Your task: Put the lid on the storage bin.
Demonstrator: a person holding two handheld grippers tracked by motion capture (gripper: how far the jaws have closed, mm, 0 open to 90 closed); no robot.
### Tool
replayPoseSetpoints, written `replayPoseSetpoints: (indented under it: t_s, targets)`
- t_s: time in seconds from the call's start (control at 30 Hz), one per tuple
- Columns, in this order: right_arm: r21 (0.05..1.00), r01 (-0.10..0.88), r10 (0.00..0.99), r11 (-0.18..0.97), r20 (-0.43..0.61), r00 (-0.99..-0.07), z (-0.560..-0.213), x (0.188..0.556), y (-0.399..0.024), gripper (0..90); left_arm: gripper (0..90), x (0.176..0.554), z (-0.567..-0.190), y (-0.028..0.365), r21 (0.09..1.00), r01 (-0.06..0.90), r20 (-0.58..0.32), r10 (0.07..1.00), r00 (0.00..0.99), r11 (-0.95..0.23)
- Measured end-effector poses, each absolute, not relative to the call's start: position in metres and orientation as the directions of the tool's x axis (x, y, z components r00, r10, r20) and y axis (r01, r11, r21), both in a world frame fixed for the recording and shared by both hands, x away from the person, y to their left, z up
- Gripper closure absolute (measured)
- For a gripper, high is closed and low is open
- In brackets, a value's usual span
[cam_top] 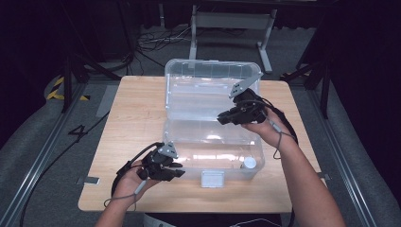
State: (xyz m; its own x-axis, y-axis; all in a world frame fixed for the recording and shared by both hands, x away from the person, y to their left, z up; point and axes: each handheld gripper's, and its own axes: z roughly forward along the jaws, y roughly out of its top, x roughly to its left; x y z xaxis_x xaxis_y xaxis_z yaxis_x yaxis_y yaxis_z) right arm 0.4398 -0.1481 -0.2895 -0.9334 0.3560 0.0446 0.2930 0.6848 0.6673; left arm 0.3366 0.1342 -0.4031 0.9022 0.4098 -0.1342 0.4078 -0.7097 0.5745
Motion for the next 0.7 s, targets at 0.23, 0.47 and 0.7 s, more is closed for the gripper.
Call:
replayPoseSetpoints:
  t_s: [0.23,0.47,0.7]
  targets:
    - [0.667,0.288,0.351,0.687,0.043,-0.935,-0.290,0.435,-0.149,82.2,72.1,0.337,-0.403,0.134,0.574,0.407,-0.132,0.409,0.903,-0.711]
    - [0.668,0.288,0.350,0.686,0.044,-0.936,-0.291,0.431,-0.149,82.4,72.1,0.337,-0.403,0.134,0.574,0.407,-0.133,0.410,0.902,-0.711]
    - [0.670,0.272,0.337,0.691,0.035,-0.941,-0.292,0.427,-0.150,82.5,72.0,0.337,-0.403,0.134,0.572,0.412,-0.137,0.413,0.900,-0.709]
